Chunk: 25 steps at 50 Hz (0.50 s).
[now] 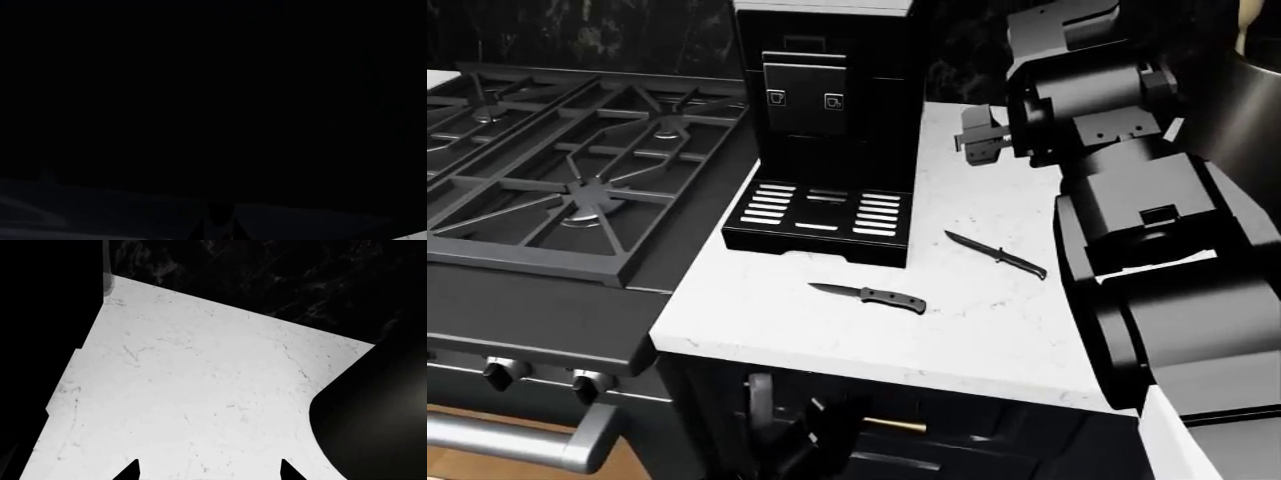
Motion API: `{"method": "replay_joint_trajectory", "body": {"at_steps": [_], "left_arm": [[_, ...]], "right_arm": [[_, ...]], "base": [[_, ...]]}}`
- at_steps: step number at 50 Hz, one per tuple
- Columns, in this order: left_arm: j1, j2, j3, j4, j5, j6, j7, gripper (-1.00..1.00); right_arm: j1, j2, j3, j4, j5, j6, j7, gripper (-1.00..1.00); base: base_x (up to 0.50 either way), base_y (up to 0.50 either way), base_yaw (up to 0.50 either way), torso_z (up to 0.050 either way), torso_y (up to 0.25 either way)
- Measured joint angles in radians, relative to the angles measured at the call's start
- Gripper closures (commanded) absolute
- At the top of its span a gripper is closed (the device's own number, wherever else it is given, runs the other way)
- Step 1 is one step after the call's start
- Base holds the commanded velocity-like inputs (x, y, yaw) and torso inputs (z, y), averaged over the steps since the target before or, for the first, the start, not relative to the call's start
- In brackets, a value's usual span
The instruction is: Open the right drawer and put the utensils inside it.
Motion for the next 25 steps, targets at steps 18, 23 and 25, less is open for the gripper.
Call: {"method": "replay_joint_trajectory", "body": {"at_steps": [18,23,25], "left_arm": [[0.135,-0.015,0.006,0.115,-0.049,0.052,0.069,1.0],[0.139,-0.016,0.009,0.116,-0.049,0.057,0.078,1.0],[0.141,-0.017,0.01,0.116,-0.048,0.058,0.082,1.0]], "right_arm": [[-0.005,0.0,-0.013,0.0,0.01,-0.003,0.001,-1.0],[-0.005,0.0,-0.013,0.0,0.01,-0.004,0.002,-1.0],[-0.006,0.0,-0.013,0.0,0.01,-0.005,0.003,-1.0]], "base": [[0.0,0.0,0.0,0.0,0.0],[0.0,0.0,0.0,0.0,0.0],[0.0,0.0,0.0,0.0,0.0]]}}
